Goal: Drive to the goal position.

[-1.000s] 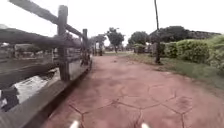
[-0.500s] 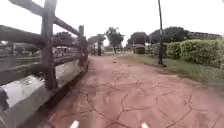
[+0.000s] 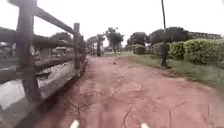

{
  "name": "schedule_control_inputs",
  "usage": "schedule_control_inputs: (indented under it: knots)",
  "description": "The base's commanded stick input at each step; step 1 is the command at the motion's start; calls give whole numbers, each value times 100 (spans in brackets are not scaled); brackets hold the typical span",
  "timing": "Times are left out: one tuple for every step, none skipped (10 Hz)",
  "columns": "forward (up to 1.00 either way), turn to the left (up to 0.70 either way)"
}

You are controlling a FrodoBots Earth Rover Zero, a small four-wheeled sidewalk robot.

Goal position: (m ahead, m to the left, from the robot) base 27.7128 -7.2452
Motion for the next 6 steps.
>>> schedule_control_inputs:
  knots:
    - [70,0]
    - [70,0]
    - [70,0]
    - [70,0]
    - [70,0]
    - [70,0]
